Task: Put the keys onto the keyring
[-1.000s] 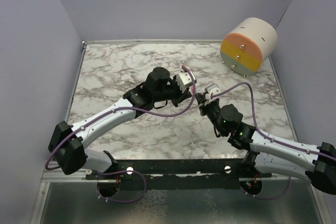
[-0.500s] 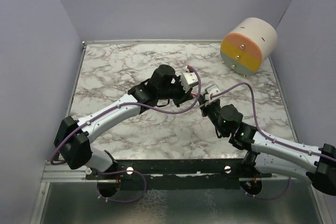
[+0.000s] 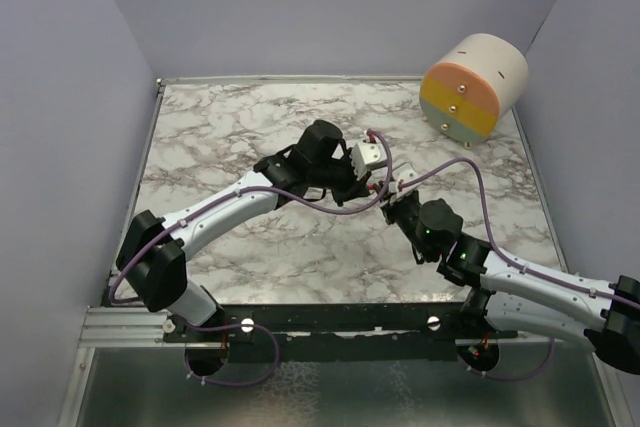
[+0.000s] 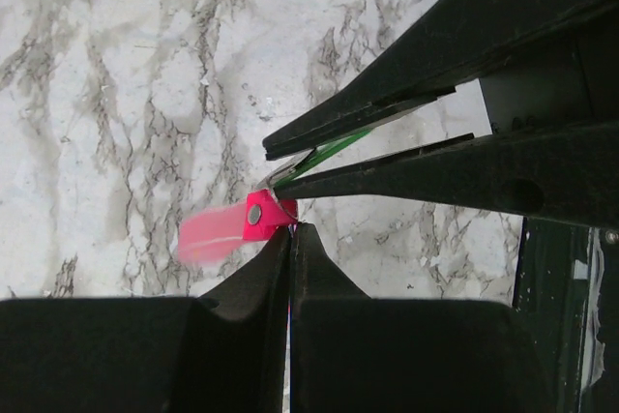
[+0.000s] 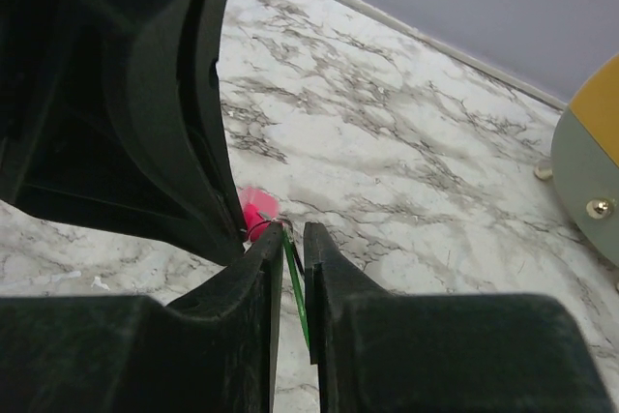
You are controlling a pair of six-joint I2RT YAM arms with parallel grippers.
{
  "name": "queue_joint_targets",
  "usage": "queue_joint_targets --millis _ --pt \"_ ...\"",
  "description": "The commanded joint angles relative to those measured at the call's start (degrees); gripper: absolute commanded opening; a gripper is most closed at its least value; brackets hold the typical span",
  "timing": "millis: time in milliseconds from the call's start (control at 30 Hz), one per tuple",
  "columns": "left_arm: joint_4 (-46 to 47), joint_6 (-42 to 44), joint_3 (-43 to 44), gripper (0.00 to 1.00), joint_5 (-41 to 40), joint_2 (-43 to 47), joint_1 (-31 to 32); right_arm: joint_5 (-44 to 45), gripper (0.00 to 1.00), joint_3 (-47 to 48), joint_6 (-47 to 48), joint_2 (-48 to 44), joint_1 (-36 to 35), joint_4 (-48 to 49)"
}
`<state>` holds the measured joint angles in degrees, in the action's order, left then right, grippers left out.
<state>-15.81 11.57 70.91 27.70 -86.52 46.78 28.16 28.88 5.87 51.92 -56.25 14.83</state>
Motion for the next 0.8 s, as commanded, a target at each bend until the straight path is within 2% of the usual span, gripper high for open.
queue_joint_targets --millis 0,467,633,767 --pt "-3.83 2.62 1.89 0.0 6.41 -1.77 0.15 -2.3 0.18 3.34 0.07 -1.2 -0.4 2.14" --pt "-3.77 2.86 1.95 0.0 7.24 -1.96 -0.55 -0.83 0.2 3.32 -1.62 -2.02 -0.32 1.12" --pt "-3.71 2.26 1.65 0.0 2.92 -0.97 -0.82 1.55 0.2 3.34 -3.95 -2.69 -0.29 -1.45" --pt "-3.53 3.11 0.72 0.0 0.75 0.17 -0.9 -0.39 0.22 3.44 -4.6 -4.15 -0.34 -4.84"
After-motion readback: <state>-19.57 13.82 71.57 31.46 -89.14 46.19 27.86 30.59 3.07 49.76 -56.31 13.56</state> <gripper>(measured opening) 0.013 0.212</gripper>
